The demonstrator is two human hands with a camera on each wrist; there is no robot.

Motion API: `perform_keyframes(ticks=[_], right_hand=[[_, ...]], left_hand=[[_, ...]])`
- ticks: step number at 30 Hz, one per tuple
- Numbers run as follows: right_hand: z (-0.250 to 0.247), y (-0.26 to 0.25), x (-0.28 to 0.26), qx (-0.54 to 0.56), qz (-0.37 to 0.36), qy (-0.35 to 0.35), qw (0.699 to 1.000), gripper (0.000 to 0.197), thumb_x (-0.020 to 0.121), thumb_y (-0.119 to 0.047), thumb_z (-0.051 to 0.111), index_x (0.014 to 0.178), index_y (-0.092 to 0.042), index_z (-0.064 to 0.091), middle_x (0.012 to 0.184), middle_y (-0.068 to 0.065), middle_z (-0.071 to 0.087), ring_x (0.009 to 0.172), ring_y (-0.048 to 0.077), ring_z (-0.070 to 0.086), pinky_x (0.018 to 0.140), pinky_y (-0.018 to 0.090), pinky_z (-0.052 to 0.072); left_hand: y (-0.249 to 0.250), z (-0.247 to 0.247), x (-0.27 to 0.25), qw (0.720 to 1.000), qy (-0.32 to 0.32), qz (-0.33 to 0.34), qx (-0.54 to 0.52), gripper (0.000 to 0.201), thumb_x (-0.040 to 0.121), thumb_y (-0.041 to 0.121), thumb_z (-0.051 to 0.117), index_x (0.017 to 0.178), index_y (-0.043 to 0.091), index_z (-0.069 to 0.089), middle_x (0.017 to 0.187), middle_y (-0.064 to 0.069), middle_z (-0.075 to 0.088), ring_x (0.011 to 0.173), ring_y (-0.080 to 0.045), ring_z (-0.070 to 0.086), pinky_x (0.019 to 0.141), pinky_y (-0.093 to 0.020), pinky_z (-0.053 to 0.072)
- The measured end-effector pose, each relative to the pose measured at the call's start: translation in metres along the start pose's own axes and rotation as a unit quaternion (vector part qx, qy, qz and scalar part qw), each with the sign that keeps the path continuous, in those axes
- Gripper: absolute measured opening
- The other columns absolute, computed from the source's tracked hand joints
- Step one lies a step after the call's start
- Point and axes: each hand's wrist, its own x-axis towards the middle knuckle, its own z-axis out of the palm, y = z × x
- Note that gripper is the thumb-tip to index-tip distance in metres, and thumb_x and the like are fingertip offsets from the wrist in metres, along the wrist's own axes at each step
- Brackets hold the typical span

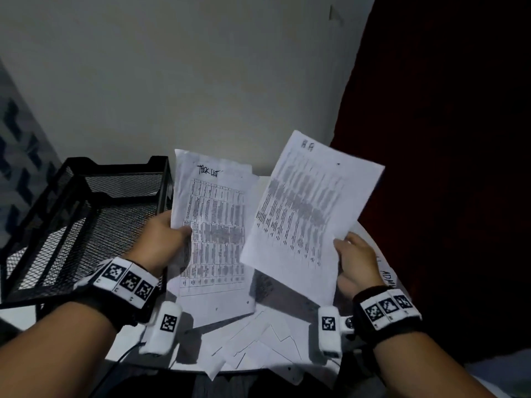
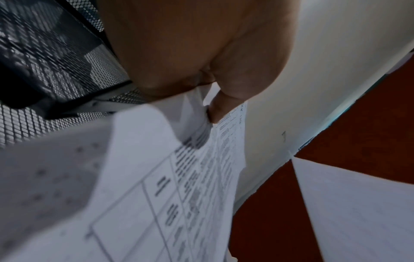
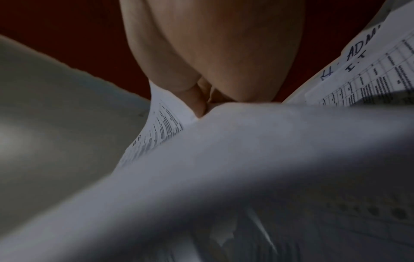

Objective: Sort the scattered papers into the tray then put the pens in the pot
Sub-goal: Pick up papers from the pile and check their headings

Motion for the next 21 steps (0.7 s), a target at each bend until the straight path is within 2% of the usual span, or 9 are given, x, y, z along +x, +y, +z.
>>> perform_keyframes(ticks=[3, 6, 9, 11, 12, 14, 17, 19, 21], right_hand=[[0.015, 0.015, -0.012, -0.036, 0.041, -0.056, 0.997, 0.02, 0.093, 0.009, 0.056, 0.108, 0.002, 0.068, 0.103, 0.026, 0.076, 0.083, 0.036, 0.074, 0.073, 0.047, 0.062], [0.027, 0.033, -0.019, -0.051, 0.097, -0.095, 0.989, 0.019, 0.097, 0.005, 0.056, 0.113, -0.002, 0.063, 0.098, 0.025, 0.076, 0.073, 0.03, 0.073, 0.063, 0.041, 0.06], [0.033, 0.048, -0.023, -0.061, 0.129, -0.136, 0.98, 0.026, 0.099, 0.007, 0.053, 0.12, -0.006, 0.06, 0.104, 0.025, 0.074, 0.072, 0.029, 0.072, 0.057, 0.038, 0.061], [0.034, 0.055, -0.023, -0.066, 0.123, -0.141, 0.98, 0.026, 0.098, 0.012, 0.049, 0.112, -0.006, 0.061, 0.102, 0.024, 0.073, 0.072, 0.029, 0.071, 0.059, 0.037, 0.062], [0.035, 0.058, -0.022, -0.065, 0.118, -0.135, 0.982, 0.026, 0.097, 0.013, 0.048, 0.108, -0.006, 0.062, 0.102, 0.023, 0.073, 0.073, 0.03, 0.07, 0.06, 0.037, 0.061], [0.034, 0.061, -0.019, -0.065, 0.107, -0.116, 0.985, 0.025, 0.096, 0.014, 0.048, 0.105, -0.006, 0.061, 0.109, 0.026, 0.072, 0.077, 0.031, 0.07, 0.064, 0.038, 0.062], [0.027, 0.059, -0.013, -0.066, 0.115, -0.099, 0.986, 0.021, 0.097, 0.009, 0.051, 0.106, -0.007, 0.06, 0.098, 0.022, 0.071, 0.067, 0.025, 0.068, 0.055, 0.031, 0.058], [0.016, 0.057, -0.006, -0.085, 0.124, -0.057, 0.987, 0.021, 0.096, -0.001, 0.057, 0.114, -0.012, 0.059, 0.09, 0.011, 0.065, 0.062, 0.02, 0.061, 0.055, 0.028, 0.052], [-0.004, 0.059, 0.009, -0.124, 0.099, 0.03, 0.987, 0.024, 0.091, -0.009, 0.061, 0.114, -0.016, 0.06, 0.098, 0.005, 0.059, 0.075, 0.019, 0.058, 0.066, 0.027, 0.05]], left_hand=[[-0.001, 0.004, 0.0, 0.995, -0.048, -0.018, -0.083, 0.028, 0.093, 0.001, 0.059, 0.118, 0.012, 0.066, 0.108, -0.017, 0.073, 0.099, -0.036, 0.069, 0.09, -0.047, 0.055], [-0.01, 0.011, 0.001, 0.985, -0.096, -0.052, -0.131, 0.025, 0.087, 0.016, 0.063, 0.109, 0.015, 0.072, 0.108, -0.034, 0.067, 0.098, -0.043, 0.061, 0.085, -0.055, 0.045], [-0.016, 0.019, -0.001, 0.981, -0.086, -0.071, -0.158, 0.036, 0.083, 0.051, 0.066, 0.095, 0.017, 0.072, 0.098, -0.018, 0.061, 0.093, -0.03, 0.053, 0.098, -0.039, 0.04], [-0.009, 0.027, -0.013, 0.975, -0.112, -0.073, -0.178, 0.054, 0.083, 0.066, 0.063, 0.109, 0.02, 0.073, 0.094, -0.009, 0.059, 0.1, -0.026, 0.057, 0.113, -0.032, 0.035], [-0.007, 0.03, -0.017, 0.976, -0.132, -0.059, -0.165, 0.061, 0.091, 0.06, 0.057, 0.124, 0.009, 0.066, 0.091, -0.006, 0.062, 0.106, -0.026, 0.061, 0.111, -0.027, 0.036], [-0.006, 0.034, -0.023, 0.982, -0.161, -0.019, -0.093, 0.068, 0.091, 0.046, 0.065, 0.124, -0.014, 0.057, 0.065, -0.005, 0.065, 0.082, -0.026, 0.069, 0.088, -0.027, 0.048], [-0.009, 0.036, -0.023, 0.99, -0.141, 0.008, 0.027, 0.026, 0.09, 0.017, 0.071, 0.109, 0.0, 0.065, 0.06, -0.001, 0.067, 0.051, -0.017, 0.063, 0.054, -0.03, 0.049], [-0.014, 0.034, -0.017, 0.992, -0.106, 0.019, 0.063, 0.008, 0.093, 0.008, 0.064, 0.101, 0.008, 0.067, 0.065, -0.007, 0.068, 0.057, -0.026, 0.063, 0.057, -0.037, 0.052], [-0.017, 0.032, -0.011, 0.991, -0.085, 0.042, 0.094, 0.004, 0.093, 0.009, 0.064, 0.094, 0.012, 0.067, 0.073, -0.017, 0.069, 0.063, -0.031, 0.062, 0.063, -0.047, 0.055]])
